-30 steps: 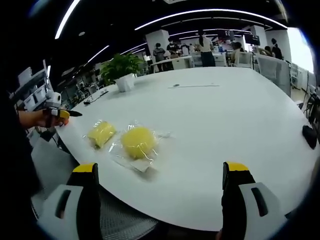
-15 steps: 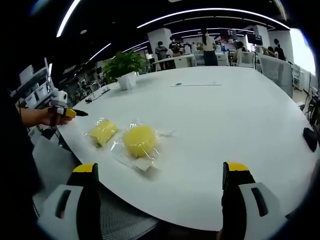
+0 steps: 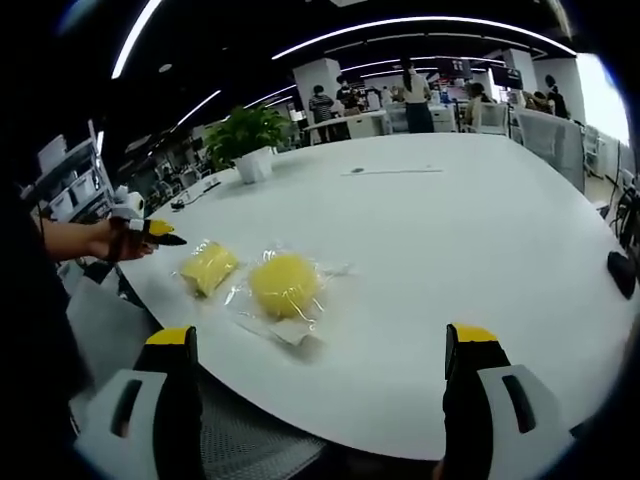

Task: Compare the silicone blocks by pressing each to a similar depth, holding the contact briefly, and releasing to observe deformation and rebound differences across the visible hardness samples.

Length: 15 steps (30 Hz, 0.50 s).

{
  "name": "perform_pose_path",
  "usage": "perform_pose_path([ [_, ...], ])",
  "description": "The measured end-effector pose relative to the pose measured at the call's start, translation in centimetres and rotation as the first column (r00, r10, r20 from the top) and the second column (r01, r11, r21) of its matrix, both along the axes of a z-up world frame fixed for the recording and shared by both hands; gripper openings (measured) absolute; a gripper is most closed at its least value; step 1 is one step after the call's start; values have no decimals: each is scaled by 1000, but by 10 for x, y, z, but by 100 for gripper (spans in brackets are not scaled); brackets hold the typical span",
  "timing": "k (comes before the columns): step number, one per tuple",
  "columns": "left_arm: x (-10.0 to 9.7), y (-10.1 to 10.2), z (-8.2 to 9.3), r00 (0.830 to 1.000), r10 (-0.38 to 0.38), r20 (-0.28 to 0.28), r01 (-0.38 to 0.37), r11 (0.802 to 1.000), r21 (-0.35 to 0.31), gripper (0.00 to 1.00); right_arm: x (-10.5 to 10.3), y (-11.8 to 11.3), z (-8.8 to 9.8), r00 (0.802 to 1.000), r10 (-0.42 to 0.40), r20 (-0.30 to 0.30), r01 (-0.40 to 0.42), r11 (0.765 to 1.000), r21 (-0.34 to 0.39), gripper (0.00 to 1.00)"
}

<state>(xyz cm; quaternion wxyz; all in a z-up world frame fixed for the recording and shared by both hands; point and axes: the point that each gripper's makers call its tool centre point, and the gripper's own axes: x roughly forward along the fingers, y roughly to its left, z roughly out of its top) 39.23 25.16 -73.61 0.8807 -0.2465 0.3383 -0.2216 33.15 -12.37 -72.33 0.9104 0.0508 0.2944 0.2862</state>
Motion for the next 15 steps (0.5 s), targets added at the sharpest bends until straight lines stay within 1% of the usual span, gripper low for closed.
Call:
perform_pose_path([
  [3, 4, -6, -6, 1000, -5, -14, 5, 1000, -9, 71, -2, 0, -3, 1000, 2, -9, -2, 1000, -3, 96],
  [5, 5, -9, -10, 999, -2, -32, 1, 1000, -26, 68, -3, 0, -4, 1000, 3, -10, -3, 1000, -8, 96],
  [8, 9, -13, -12, 999, 19, -51, -22, 998, -61, 64, -4, -1, -2, 1000, -6, -10, 6, 1000, -4, 96],
  [11, 15, -15, -14, 997, 41, -58, -46, 995, -91, 62, -5, -3, -2, 1000, -10, -12, 10, 1000, -6, 96],
  [12, 17, -14, -15, 998, 48, -52, -52, 995, -90, 59, -5, -5, -3, 1000, -12, -13, 12, 1000, -6, 96],
  [13, 21, -10, -16, 997, 71, -22, -73, 994, -78, 55, -5, -5, -3, 1000, -14, -15, 14, 1000, -7, 96],
  [14, 21, -9, -17, 996, 82, -27, -84, 993, -83, 51, -5, -5, -4, 1000, -14, -16, 14, 1000, -7, 96],
  [15, 24, -10, -17, 994, 104, -34, -107, 987, -117, 48, -5, -5, -4, 1000, -12, -17, 12, 1000, -11, 96],
])
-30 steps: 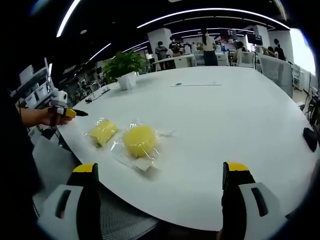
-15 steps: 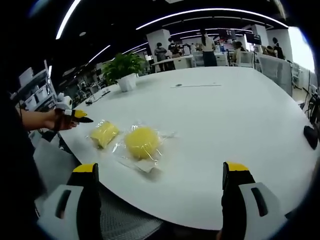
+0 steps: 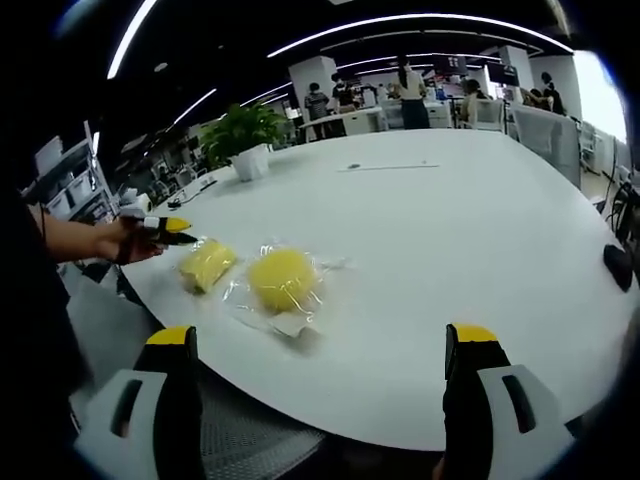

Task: Compare the silicone blocks by pressing each to a similar depth, holding the contact briefly, and releasing to observe deformation and rebound differences across the visible hardness samples.

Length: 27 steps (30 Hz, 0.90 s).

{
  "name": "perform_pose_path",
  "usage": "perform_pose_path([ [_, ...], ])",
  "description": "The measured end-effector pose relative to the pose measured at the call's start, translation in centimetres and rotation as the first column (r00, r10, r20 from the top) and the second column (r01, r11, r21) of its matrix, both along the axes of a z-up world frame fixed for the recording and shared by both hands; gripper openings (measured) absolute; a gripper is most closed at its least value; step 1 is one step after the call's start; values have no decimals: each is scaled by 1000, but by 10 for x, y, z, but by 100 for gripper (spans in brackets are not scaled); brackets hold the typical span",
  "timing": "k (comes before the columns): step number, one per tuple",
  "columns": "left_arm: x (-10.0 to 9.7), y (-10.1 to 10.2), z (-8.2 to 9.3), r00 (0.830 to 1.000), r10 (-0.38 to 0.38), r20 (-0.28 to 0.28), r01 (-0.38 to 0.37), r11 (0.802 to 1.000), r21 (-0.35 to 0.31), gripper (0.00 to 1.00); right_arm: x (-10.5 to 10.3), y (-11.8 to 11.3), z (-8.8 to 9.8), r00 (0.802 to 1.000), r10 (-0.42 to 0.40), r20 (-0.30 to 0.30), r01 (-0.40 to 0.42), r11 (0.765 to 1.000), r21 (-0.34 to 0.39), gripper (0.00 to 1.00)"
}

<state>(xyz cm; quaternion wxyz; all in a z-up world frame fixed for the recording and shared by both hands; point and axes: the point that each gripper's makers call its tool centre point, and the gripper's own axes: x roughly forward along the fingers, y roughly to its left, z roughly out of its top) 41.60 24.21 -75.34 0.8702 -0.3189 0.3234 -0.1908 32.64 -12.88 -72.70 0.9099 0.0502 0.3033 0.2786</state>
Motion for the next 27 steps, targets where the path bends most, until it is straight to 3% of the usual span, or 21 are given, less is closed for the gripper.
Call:
perform_pose_path([
  [2, 0, -3, -4, 1000, 14, -26, -16, 998, -64, 48, 0, 0, 0, 1000, 3, 0, -3, 1000, -8, 96],
  [12, -4, -9, -17, 998, 8, -55, -13, 995, -96, 41, -1, 2, 0, 1000, -4, -7, 4, 1000, -1, 96],
  [17, 0, -14, -15, 996, 43, -73, -57, 979, -198, 26, -1, 2, -2, 1000, -4, -11, 4, 1000, -3, 96],
  [21, 1, -20, -20, 993, 54, -109, -80, 964, -254, 26, -3, 4, -5, 1000, 4, -20, -4, 1000, -6, 96],
  [25, 0, -25, -32, 991, 27, -131, -54, 977, -207, 24, -2, 4, -3, 1000, 10, -19, -11, 1000, -11, 96],
  [27, -1, -26, -32, 990, 28, -138, -57, 976, -210, 17, -1, 2, -2, 1000, 8, -18, -8, 1000, -11, 96],
])
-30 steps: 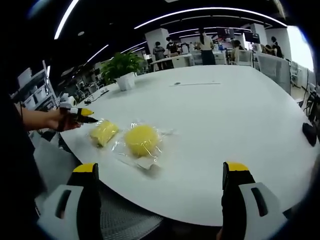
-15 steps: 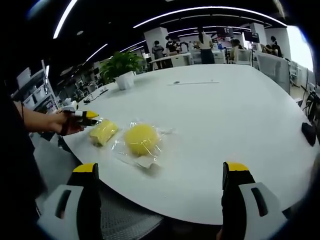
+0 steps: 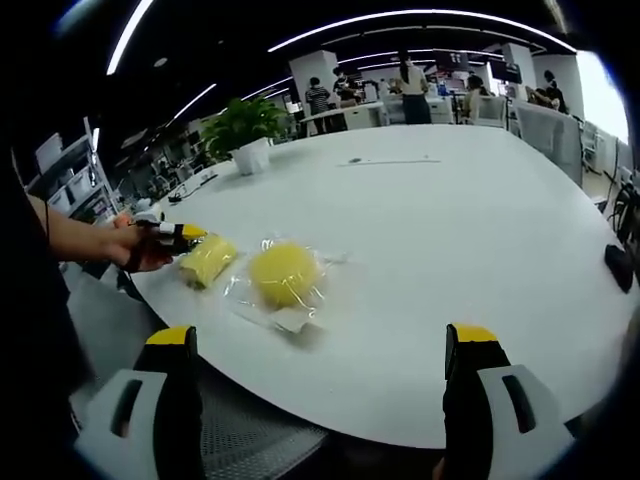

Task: Compare the silicone blocks by pressing each to a similar depth, holding the contact briefly, and releasing to observe deformation and rebound differences across the visible hardness samples.

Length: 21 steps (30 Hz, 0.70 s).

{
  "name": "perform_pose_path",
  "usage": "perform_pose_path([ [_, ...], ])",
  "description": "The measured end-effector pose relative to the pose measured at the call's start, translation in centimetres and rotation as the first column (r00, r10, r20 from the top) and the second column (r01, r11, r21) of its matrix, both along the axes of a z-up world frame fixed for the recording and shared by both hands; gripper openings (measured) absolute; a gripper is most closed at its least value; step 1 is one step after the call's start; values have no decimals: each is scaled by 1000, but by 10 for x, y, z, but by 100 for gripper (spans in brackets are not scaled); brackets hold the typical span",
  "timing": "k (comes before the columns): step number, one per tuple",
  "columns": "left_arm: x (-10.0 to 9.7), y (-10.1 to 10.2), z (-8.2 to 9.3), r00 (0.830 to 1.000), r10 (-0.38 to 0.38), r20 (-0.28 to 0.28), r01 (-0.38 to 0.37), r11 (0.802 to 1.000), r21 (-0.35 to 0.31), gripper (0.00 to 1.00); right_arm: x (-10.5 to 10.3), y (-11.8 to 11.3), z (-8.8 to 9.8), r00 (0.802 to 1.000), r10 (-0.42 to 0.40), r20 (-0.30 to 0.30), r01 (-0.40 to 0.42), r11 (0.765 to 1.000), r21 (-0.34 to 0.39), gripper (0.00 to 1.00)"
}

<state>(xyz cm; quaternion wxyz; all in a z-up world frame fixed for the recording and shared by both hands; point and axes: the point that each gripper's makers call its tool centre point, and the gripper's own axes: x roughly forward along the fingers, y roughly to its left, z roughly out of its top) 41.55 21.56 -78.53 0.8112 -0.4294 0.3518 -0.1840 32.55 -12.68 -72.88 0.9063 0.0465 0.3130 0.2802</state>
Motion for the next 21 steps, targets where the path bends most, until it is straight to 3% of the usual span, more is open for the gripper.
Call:
perform_pose_path([
  [3, 2, -2, 3, 1000, 15, -5, -15, 999, -42, 10, 1, -3, 1, 1000, -1, 1, 1, 1000, -4, 96],
  [8, 3, 2, -3, 999, 4, 33, -5, 999, 32, 9, 1, -7, -2, 1000, -5, -8, 5, 1000, -10, 96],
  [13, 1, 3, -1, 999, 2, 37, -3, 1000, 19, 4, 2, -5, -1, 1000, 1, -5, -1, 1000, -11, 96],
  [18, -3, 1, 1, 999, -16, 51, 13, 998, 56, 3, 8, -6, 3, 1000, -3, 4, 3, 1000, -9, 96],
  [21, -3, 2, -2, 1000, -19, 22, 19, 999, 36, 3, 11, -7, 11, 1000, -14, 19, 14, 1000, -2, 96],
])
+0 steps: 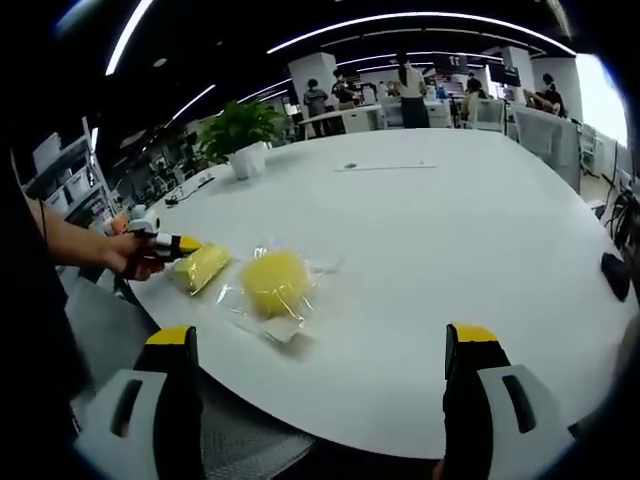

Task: Compare the silicone blocks by pressing each to a similar depth, holding the contact briefly, and releasing to observe deformation and rebound differences across the visible hardness samples.

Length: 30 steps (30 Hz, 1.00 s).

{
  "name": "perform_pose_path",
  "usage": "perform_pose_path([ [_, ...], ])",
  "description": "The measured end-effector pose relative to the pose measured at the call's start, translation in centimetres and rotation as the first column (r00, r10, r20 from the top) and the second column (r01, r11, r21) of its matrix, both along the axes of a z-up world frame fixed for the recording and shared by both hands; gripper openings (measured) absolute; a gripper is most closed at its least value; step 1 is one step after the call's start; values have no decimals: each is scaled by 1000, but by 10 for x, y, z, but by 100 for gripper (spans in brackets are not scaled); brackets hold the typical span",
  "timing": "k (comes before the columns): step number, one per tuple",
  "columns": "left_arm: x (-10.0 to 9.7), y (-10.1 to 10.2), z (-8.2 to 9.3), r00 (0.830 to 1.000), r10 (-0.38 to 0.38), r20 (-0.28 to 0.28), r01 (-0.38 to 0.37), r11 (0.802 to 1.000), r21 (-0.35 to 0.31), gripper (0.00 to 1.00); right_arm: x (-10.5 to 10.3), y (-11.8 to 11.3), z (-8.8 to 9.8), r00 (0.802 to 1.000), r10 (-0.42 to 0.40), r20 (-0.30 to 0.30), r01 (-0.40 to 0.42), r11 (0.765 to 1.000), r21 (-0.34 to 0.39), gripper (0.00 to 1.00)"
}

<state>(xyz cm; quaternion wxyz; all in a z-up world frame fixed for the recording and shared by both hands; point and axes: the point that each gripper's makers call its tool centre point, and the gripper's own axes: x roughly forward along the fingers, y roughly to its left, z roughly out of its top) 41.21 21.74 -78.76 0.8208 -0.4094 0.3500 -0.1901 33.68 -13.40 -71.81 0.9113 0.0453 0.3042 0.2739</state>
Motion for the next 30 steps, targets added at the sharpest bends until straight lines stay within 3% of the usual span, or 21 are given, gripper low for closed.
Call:
perform_pose_path([
  [2, 1, 2, -2, 1000, 8, -21, -8, 1000, -1, 4, 0, 0, 0, 1000, -1, 2, 1, 1000, 2, 96],
  [3, 0, 0, -1, 998, 6, -56, -9, 999, -45, 3, 0, 1, 0, 1000, 1, 2, -1, 1000, 0, 96],
  [4, 0, -1, 0, 999, 0, -51, -4, 998, -59, 3, -1, 1, -1, 1000, 6, -2, -6, 1000, -4, 96],
  [7, 2, 3, -3, 1000, 6, -23, -6, 1000, -5, 2, -3, 2, -1, 1000, 12, -4, -12, 1000, -6, 96],
  [12, 6, 0, 5, 999, 43, -20, -45, 996, -80, 0, -4, 1, 1, 1000, 6, 3, -6, 1000, -3, 96],
  [14, 5, 1, 5, 999, 35, -6, -35, 999, -41, 0, -4, 1, 1, 1000, 6, 2, -6, 1000, 0, 96],
  [18, 4, -1, 9, 1000, 25, 18, -25, 999, -25, 0, -7, 2, 0, 1000, 11, -1, -11, 1000, -2, 96],
  [21, 6, 1, 11, 996, 82, -25, -83, 995, -59, 0, -6, 4, -1, 1000, 18, -2, -18, 1000, -4, 96],
  [30, 5, -14, 37, 996, -2, 86, 5, 999, -34, 0, 0, 10, 3, 999, 32, 9, -32, 999, 4, 96],
])
